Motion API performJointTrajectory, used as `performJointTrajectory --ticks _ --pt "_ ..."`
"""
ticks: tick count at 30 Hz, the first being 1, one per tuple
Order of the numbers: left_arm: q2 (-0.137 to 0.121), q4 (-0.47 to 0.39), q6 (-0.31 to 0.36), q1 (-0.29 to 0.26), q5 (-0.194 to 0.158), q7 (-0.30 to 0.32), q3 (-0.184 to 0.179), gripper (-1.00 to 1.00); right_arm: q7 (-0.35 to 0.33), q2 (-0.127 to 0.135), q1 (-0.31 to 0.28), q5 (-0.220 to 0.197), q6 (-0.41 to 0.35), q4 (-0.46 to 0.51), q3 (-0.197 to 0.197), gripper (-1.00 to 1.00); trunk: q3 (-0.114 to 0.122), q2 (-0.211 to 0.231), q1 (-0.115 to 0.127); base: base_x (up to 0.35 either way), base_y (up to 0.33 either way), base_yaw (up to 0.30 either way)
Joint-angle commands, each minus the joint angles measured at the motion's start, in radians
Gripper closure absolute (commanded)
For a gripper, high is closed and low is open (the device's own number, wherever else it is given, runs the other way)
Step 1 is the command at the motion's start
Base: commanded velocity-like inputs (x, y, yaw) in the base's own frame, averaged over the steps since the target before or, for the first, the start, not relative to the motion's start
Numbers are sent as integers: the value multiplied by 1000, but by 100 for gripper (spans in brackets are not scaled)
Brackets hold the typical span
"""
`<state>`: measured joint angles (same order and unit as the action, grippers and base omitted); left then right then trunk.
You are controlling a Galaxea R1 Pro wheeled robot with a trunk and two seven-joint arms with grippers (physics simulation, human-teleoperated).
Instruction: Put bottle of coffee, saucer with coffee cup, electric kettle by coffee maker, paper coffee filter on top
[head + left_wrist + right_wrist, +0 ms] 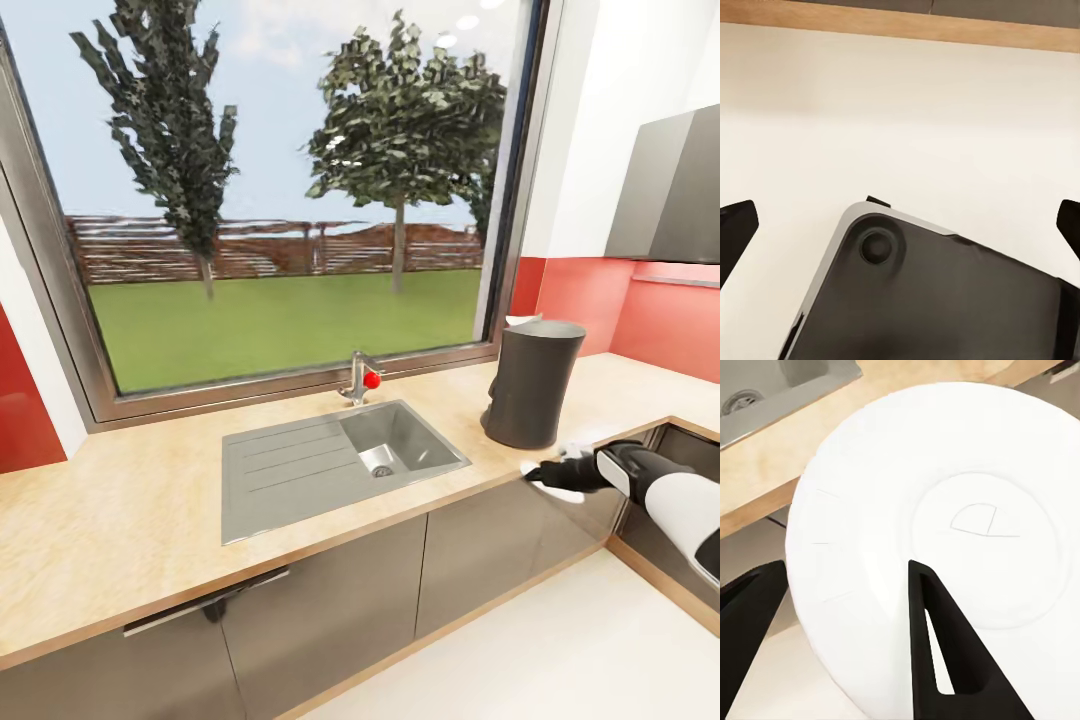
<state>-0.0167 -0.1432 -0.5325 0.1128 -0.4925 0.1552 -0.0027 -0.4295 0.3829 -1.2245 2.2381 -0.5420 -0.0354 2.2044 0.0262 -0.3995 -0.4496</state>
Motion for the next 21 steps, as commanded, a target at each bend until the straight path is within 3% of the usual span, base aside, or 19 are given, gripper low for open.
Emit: performJointTrajectory --ticks 1,12,14,16,21 --pt "0 -1 0 1 -11 9 0 -100 -11 1 0 11 6 -1 8 100 0 -1 0 0 0 0" --pt "0 -9 0 1 -11 9 0 -100 -40 -3 -1 14 68 -1 7 100 0 -1 0 0 0 0" --pt "0 -10 0 1 -11 9 0 -100 -40 -7 -1 47 94 -1 6 100 0 -1 0 0 0 0" --pt "0 -10 0 1 -11 9 0 -100 -41 -14 -1 110 126 -1 6 100 0 -1 0 0 0 0" --pt "0 -10 0 1 -12 9 0 -100 -40 -46 -8 118 157 -1 6 100 0 -1 0 0 0 0"
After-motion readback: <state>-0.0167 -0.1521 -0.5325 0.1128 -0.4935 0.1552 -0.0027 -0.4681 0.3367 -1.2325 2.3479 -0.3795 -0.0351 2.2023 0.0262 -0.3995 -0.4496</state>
